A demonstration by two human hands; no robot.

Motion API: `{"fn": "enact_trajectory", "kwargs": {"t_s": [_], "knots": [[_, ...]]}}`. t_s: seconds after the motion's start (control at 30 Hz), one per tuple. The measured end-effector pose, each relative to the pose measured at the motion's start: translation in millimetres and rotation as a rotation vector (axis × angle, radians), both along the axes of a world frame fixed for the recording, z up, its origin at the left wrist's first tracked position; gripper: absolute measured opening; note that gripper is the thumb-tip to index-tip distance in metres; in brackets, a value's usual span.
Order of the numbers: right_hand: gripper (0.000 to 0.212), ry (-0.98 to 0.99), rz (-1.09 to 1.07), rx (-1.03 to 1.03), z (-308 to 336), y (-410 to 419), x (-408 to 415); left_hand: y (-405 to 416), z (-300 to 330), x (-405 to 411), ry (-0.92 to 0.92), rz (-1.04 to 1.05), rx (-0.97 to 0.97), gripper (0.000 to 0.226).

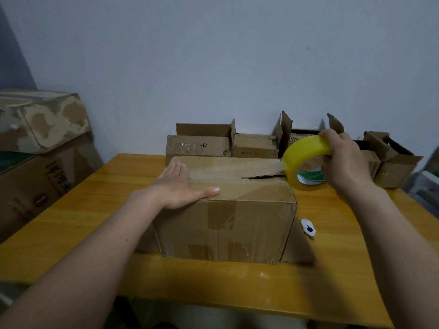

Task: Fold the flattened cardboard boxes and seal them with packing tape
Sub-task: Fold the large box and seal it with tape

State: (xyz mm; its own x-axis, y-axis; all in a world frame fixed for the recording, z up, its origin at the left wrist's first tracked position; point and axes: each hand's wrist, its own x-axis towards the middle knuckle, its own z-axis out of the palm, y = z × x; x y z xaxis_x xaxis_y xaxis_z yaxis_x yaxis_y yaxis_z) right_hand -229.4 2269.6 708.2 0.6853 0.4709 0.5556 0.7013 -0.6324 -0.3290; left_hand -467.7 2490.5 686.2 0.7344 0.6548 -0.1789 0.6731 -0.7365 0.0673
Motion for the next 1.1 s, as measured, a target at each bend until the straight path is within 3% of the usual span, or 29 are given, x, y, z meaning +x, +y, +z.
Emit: {"fn": "enact_trajectory", "kwargs": {"t_s": [0.6,1.1], "knots": [[0.048,-0.066,-0.018,-0.187,6,-8,6,-3,1,2,0.025,-0.033,0.007,0.132],[0.046,-0.023,-0.057,-0.097,-19,-18,2,-8,3,-2,0.026,-0.046,0.001,0.132]]}}
